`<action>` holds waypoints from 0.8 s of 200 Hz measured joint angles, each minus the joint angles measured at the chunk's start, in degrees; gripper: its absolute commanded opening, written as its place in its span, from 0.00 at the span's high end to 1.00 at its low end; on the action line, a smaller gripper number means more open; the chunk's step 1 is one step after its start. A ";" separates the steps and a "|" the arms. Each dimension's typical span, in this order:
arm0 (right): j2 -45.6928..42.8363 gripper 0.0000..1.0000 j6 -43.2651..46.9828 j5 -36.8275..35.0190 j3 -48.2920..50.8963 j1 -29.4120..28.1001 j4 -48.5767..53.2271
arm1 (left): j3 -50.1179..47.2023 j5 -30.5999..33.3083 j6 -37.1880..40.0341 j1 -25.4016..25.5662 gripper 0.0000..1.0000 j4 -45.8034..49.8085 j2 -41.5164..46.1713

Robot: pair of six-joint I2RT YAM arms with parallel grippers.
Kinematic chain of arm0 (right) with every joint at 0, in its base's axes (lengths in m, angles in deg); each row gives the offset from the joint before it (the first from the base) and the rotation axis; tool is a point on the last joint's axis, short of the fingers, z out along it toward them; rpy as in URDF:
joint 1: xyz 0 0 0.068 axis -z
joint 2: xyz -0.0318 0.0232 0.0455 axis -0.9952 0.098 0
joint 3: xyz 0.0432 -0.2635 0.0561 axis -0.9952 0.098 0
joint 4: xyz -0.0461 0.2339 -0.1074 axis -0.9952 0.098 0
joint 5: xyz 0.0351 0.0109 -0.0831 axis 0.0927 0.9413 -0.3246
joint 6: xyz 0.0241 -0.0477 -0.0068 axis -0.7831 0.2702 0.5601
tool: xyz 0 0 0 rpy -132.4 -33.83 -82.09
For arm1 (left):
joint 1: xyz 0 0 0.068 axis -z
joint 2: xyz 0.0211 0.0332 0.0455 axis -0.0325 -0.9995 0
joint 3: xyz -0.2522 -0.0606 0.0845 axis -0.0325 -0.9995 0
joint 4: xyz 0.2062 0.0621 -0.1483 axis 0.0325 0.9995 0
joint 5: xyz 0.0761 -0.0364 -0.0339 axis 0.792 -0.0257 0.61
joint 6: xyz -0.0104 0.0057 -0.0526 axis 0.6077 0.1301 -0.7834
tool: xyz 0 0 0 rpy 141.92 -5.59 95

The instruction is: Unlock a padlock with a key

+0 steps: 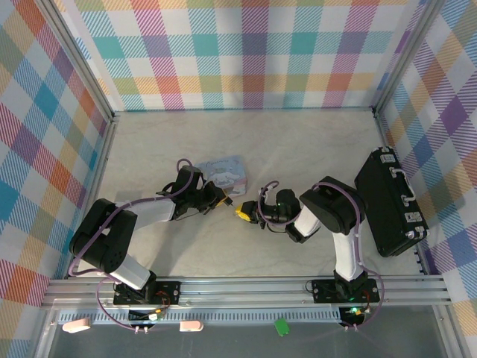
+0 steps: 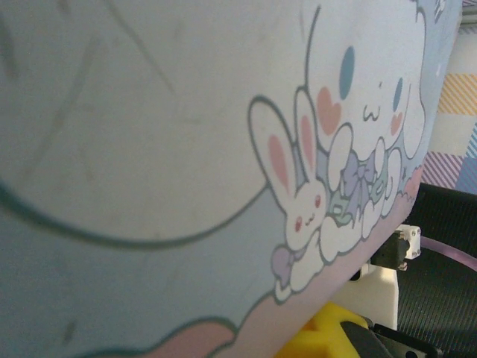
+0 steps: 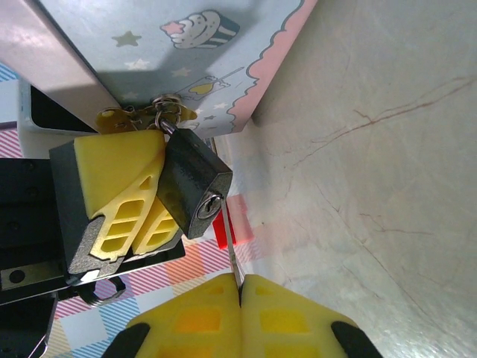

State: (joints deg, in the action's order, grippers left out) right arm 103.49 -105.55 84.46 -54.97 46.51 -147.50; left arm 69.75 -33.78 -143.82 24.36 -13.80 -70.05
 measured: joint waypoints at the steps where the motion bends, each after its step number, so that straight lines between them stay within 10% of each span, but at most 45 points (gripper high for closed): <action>1: 0.00 1.00 0.00 0.00 0.00 0.02 0.00 | 0.00 0.00 0.00 0.00 0.97 0.00 0.00; 160: -1.55 1.00 0.02 1.66 0.07 0.76 0.46 | 0.17 -1.01 -0.57 -0.15 0.97 -0.46 0.55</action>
State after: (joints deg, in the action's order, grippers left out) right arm 101.94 -105.53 86.12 -54.90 47.27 -147.05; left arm 69.92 -34.79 -144.38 24.20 -14.26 -69.51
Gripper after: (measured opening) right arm 0.055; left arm 0.081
